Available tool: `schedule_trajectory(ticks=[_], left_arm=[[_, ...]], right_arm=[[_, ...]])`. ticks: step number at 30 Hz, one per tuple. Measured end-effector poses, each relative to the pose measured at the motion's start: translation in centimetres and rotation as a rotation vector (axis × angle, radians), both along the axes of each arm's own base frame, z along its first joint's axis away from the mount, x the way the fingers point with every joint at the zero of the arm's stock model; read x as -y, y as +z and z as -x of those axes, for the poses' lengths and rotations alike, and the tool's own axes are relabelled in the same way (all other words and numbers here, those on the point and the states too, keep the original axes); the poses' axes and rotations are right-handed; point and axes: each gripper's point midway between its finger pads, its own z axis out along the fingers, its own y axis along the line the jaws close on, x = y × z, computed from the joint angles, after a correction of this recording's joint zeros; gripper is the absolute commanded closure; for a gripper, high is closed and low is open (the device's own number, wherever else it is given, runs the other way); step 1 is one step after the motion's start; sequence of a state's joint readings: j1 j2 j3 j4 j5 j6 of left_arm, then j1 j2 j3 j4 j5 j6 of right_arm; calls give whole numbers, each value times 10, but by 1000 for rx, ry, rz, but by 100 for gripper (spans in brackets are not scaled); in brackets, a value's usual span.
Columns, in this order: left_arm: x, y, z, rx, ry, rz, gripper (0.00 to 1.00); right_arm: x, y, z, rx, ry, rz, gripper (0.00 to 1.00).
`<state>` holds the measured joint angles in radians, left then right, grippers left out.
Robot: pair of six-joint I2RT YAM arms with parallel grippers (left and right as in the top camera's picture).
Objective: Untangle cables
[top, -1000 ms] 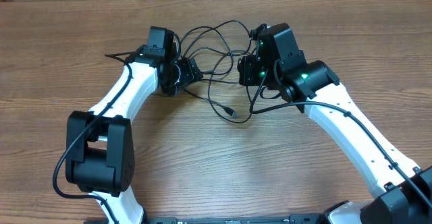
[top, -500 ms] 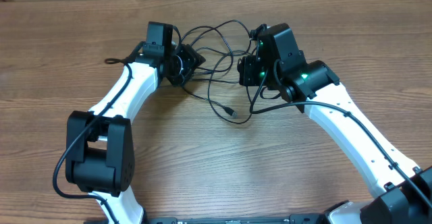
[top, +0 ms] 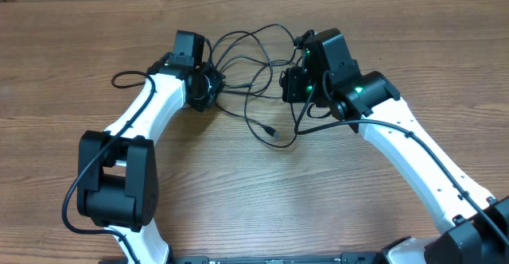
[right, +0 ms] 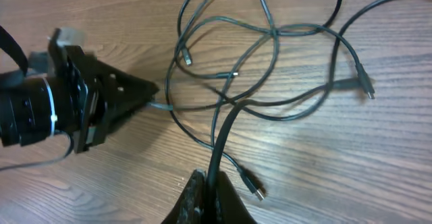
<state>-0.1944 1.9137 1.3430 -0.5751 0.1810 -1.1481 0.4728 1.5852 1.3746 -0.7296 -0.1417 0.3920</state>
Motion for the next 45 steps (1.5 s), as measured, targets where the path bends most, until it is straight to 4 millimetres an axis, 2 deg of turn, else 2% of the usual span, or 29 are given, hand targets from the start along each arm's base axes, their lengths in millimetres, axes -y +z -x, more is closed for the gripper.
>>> schedule_trajectory(ticks=[3,6,9,11,13,15,17,19,22,25,29,39,43,45], left_arm=[[-9,1,-5,21,7,-29,96],[-27,-2,-3,8,-4,-64,96],[-57,-5,0,-16,-4,-102,96],[-81,-3,3,-22,-11,-134,96],[-106,8,5,-9,-7,-168,96],[-127,25,4,27,-2,-203,96],[-149,50,2,87,3,-244,96],[-168,77,4,146,6,-286,96],[-180,107,11,205,-7,-333,96],[-181,118,18,214,-32,-358,96],[-180,112,31,162,-60,-361,96],[-178,102,50,75,-79,-352,96],[-178,100,53,61,-82,-352,96],[-177,100,54,56,-82,-352,96]], right_arm=[[8,-6,3,-21,-22,40,96],[38,-19,6,-61,-98,147,96],[94,-25,2,-96,-241,280,96],[136,-14,-5,-100,-350,343,96],[178,12,-18,-65,-464,363,96],[217,49,-31,3,-572,365,96],[256,90,-34,70,-666,368,97],[289,131,-34,157,-750,368,96],[328,191,-22,290,-857,368,96],[353,241,-8,414,-935,365,96],[378,297,6,581,-1010,367,96],[411,375,15,886,-1118,450,96],[415,404,19,1004,-1146,458,96],[414,410,20,1031,-1144,460,96]])
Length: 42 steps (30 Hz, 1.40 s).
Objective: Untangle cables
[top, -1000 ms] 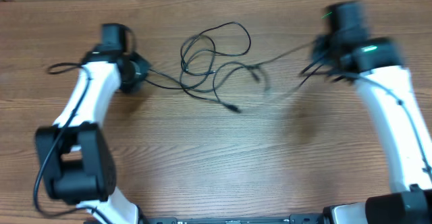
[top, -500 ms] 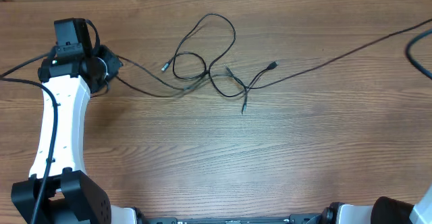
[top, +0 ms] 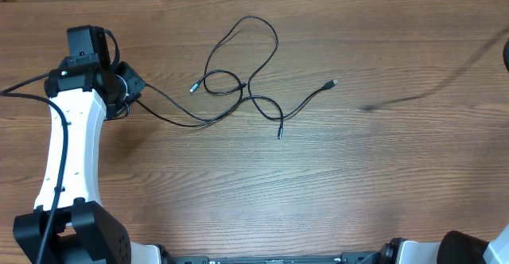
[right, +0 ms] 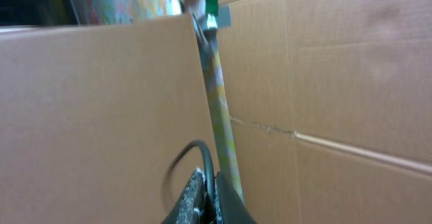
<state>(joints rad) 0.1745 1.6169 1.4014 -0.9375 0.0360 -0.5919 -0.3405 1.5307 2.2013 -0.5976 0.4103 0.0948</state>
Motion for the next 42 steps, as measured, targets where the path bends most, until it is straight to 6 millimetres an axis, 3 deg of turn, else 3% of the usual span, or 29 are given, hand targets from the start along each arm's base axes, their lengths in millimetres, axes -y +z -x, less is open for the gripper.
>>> schedule_trajectory(ticks=[2,5,10,19,22,25,27,29,30,34,38,42], left_arm=[[1,0,1,-4,-1,1,96],[3,-1,1,-6,-8,1,96],[20,-1,-1,-6,-56,-4,96],[81,0,-4,-2,-269,-22,96],[95,0,-4,6,-313,-26,96],[103,1,-4,8,-338,-27,96],[104,1,-4,8,-340,-27,96],[105,1,-4,8,-345,-27,96],[105,1,-4,8,-345,-27,96],[108,1,-3,8,-352,-27,96],[110,1,-3,10,-357,-17,96],[124,7,-12,70,-442,23,96]], right_arm=[[-2,-6,-1,-33,11,-4,96],[-7,-39,-6,-175,53,-46,96],[-11,-119,-13,-469,95,-161,96],[6,-274,-40,-955,84,-372,96],[12,-295,-40,-1016,76,-404,72],[26,-303,-34,-1019,39,-439,63],[38,-302,-26,-998,-3,-472,46],[53,-304,-11,-978,-60,-527,23],[60,-305,-5,-965,-84,-558,17],[69,-310,5,-905,-78,-669,6],[34,-315,-15,-876,152,-768,6],[-27,-314,-35,-896,477,-810,1]])
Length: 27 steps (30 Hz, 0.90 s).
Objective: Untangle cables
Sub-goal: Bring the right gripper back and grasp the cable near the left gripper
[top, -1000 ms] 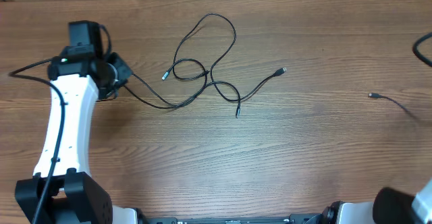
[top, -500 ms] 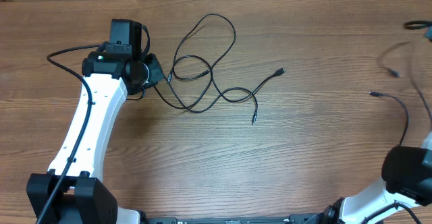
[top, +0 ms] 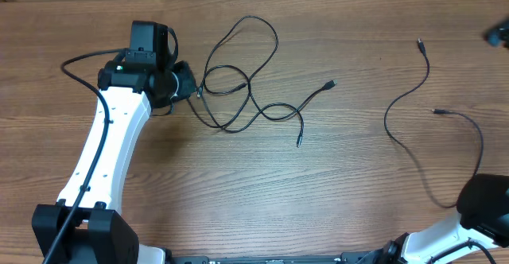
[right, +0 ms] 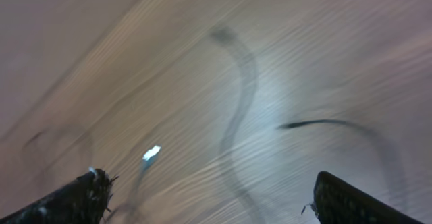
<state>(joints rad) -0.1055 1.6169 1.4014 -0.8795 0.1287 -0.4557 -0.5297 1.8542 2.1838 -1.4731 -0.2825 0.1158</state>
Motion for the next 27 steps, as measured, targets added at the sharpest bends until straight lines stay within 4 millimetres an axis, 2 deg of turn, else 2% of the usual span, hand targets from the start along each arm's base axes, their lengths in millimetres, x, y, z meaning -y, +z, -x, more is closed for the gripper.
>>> schedule_trajectory(ticks=[3,6,8,11,14,16,17,18,19,22,27], left_arm=[[23,14,-13,88,-118,86,96],[45,37,-25,182,-219,183,96],[59,65,-34,267,-286,244,96],[82,124,-45,428,-394,334,96],[102,185,-44,586,-514,416,96],[111,212,-39,649,-573,449,96],[114,222,-37,671,-594,462,96],[117,230,-34,691,-614,475,96],[119,233,-33,696,-624,483,96],[122,234,-30,685,-632,509,96],[130,245,-29,726,-663,525,96]], right_arm=[[-50,2,-9,17,166,-80,0],[-94,2,-12,15,306,-119,0],[-120,3,-14,15,389,-128,0],[-156,3,-16,17,499,-126,0],[-186,-3,-15,0,585,-130,0],[-207,-13,-12,-27,648,-135,0],[-209,-14,-11,-31,655,-136,0],[-226,-23,-6,-54,715,-138,0],[-233,-26,-4,-62,743,-140,0],[-266,-38,8,-83,880,-154,0],[-314,-48,23,-63,1091,-151,0]])
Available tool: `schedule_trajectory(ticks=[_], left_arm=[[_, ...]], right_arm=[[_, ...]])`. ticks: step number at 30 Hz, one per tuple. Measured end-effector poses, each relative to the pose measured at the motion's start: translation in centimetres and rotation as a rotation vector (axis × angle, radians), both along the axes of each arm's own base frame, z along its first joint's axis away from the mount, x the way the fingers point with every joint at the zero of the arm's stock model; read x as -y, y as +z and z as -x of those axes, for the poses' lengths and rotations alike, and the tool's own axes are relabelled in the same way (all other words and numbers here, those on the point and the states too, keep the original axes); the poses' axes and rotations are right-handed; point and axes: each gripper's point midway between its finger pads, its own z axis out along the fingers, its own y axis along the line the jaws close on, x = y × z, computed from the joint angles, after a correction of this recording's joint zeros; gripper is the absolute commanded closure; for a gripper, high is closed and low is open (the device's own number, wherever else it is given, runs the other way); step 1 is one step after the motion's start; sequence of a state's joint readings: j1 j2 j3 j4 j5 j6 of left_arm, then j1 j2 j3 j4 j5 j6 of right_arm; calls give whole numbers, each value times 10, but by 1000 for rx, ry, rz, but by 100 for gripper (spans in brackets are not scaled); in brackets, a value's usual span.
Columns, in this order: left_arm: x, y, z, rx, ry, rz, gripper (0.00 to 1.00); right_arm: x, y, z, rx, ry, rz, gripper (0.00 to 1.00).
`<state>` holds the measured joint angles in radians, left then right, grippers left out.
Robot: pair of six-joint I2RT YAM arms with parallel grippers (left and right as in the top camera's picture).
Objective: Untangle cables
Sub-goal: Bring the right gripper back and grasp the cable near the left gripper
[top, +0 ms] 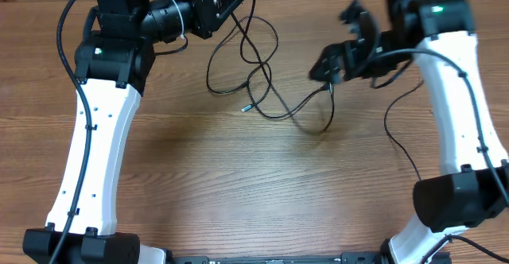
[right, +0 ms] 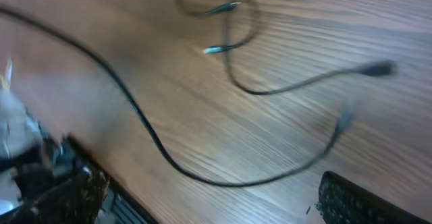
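Black cables (top: 256,85) lie looped together in the middle of the wooden table, with small plugs at their ends (right: 214,49). My left gripper is raised at the back left, and looks shut on a strand that rises off the table from the tangle. My right gripper (top: 334,57) hovers, blurred, over the tangle's right end, open. In the right wrist view its fingers (right: 347,200) stand wide apart above a strand (right: 202,178), with nothing between them. One separate cable (top: 387,125) lies at the right, partly hidden by the right arm.
A cardboard wall runs along the table's back edge. The left arm's own black lead (top: 67,13) hangs by its upper joint. Bare wood (top: 238,192) fills the front half of the table.
My left gripper was low beside the tangle's left side and is now raised at the back with a strand lifted. My right gripper has come from the far right edge to the tangle's right end.
Both grippers were first shut on cables at the tangle in the middle. Then the left was far to the left and the right out of view, still holding a cable. Later that cable lay apart at the right, the right gripper open. Now both are back at the tangle.
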<state>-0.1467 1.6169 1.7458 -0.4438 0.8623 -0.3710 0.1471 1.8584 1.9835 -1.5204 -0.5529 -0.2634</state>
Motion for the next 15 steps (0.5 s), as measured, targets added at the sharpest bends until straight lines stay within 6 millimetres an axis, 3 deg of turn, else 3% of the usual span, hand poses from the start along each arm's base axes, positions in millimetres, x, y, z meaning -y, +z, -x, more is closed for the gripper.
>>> schedule_trajectory(ticks=[4,9,15], left_arm=[[11,-1,6,-6,-28,0,96],[21,-6,13,-33,-53,-5,96],[32,-6,19,-34,-79,-6,96]], right_arm=[[-34,4,2,79,120,-24,0],[-60,11,0,152,193,-64,0],[-95,34,-19,317,257,-169,0]])
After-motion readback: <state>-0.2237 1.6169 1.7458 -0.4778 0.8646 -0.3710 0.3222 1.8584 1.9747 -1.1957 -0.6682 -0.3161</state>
